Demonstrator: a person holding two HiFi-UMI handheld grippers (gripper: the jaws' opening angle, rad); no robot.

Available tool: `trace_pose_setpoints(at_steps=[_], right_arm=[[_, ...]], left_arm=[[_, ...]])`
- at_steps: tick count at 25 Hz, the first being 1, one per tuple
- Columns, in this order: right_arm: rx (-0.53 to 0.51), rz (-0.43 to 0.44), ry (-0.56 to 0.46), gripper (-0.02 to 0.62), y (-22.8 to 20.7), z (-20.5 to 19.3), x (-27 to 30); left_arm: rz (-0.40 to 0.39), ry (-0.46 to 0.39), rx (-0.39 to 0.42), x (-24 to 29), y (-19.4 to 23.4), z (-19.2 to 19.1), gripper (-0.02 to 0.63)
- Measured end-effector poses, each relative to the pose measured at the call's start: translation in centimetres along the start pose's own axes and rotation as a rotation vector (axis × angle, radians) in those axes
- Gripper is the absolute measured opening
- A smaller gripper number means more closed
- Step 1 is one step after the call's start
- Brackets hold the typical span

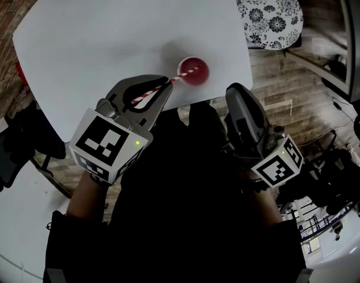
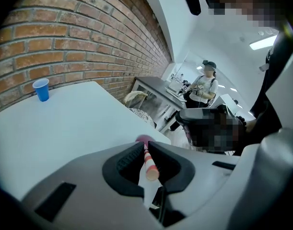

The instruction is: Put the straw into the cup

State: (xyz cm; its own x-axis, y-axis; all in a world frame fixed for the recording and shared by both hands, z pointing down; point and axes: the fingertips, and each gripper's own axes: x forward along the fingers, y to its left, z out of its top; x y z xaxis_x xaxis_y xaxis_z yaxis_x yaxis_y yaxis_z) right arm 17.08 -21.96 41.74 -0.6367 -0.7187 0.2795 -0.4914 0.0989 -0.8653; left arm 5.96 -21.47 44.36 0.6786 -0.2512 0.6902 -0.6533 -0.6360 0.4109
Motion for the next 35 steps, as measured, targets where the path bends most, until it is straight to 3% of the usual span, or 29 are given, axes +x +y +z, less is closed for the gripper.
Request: trace_pose_setpoints(at_steps=[5, 16, 35], right_arm=[[0.002, -0.002, 0.000, 0.064, 0.0, 0.1, 0.3], [0.011, -0.016, -0.013, 0.064, -0.9, 0.4, -0.1], [-0.001, -0.012, -0.042, 0.064, -0.5, 0.5, -1.7]], left_arm=[[0.025, 0.073, 0.075, 0.5, -0.3, -0.7, 0.038], [0.030, 0.130, 0.119, 2.1, -0.5, -1.8, 0.038], [0.044, 0.079, 0.085, 1.5, -0.6, -1.3, 0.063]])
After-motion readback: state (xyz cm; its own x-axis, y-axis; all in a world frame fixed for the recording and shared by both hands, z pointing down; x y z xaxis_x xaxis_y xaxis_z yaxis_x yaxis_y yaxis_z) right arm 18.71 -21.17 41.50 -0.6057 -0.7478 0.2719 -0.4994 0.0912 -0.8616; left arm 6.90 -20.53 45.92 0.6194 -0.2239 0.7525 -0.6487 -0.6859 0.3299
